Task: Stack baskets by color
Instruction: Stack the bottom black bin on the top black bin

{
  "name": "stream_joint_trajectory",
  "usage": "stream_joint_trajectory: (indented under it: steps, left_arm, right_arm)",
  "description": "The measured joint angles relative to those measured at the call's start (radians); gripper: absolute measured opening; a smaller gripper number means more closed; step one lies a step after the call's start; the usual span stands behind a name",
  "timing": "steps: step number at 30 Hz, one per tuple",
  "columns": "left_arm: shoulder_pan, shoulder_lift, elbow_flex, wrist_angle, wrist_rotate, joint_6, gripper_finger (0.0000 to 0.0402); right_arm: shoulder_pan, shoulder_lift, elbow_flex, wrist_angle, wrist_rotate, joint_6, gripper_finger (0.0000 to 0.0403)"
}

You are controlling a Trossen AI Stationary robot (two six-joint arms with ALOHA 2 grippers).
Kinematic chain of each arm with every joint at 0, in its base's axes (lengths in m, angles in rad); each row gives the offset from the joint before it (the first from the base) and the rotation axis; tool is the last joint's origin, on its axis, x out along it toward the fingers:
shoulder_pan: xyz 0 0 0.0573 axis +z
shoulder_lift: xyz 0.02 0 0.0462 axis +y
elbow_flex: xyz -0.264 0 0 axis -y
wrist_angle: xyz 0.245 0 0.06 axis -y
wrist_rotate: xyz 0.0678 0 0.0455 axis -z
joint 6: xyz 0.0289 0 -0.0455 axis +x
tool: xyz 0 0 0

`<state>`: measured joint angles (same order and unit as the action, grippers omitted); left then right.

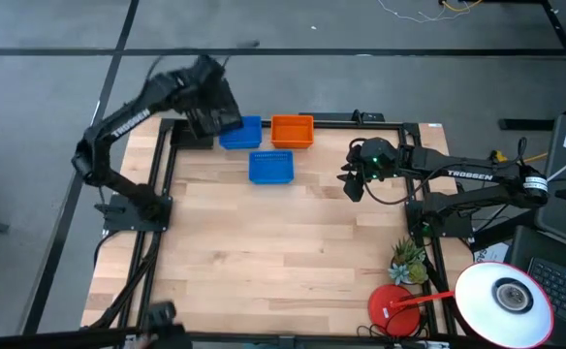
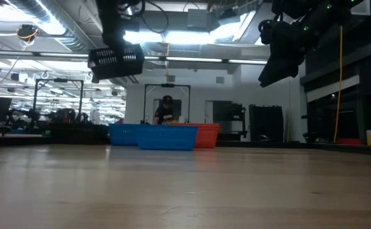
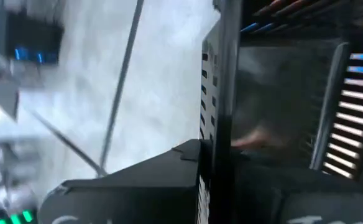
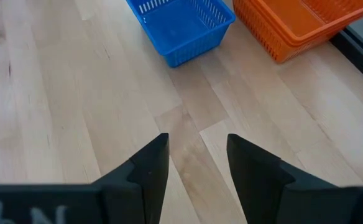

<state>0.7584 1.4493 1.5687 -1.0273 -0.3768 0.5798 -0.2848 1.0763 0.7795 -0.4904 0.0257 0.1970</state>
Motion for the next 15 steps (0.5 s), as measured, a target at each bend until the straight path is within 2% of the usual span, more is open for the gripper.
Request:
stream_joint_trajectory:
  steps: [3, 6, 8, 10, 12, 15]
  left_arm:
    - [0.097, 0.043, 0.024, 0.001, 0.109, 0.188, 0.0000]
    - [0.159, 0.100, 0.024, -0.040, 0.173, 0.206, 0.0000]
    - [0.175, 0.144, 0.025, -0.142, 0.154, 0.164, 0.0000]
    - [0.183, 0.192, 0.024, -0.203, 0.092, 0.141, 0.0000]
    - [0.184, 0.229, 0.024, -0.164, 0.046, 0.168, 0.0000]
    - [0.185, 0.273, 0.024, -0.038, 0.052, 0.297, 0.0000]
  right_arm:
    - [0.000, 0.000, 0.000, 0.000, 0.000, 0.000, 0.0163]
    - [0.000, 0.000, 0.000, 0.000, 0.000, 0.000, 0.0163]
    - [0.000, 0.000, 0.000, -0.001, 0.000, 0.000, 0.0163]
    - [0.000, 0.000, 0.000, 0.000, 0.000, 0.000, 0.0163]
    - [0.000, 0.000, 0.000, 0.000, 0.000, 0.000, 0.0163]
    - [0.000, 0.000, 0.000, 0.000, 0.000, 0.000, 0.0163]
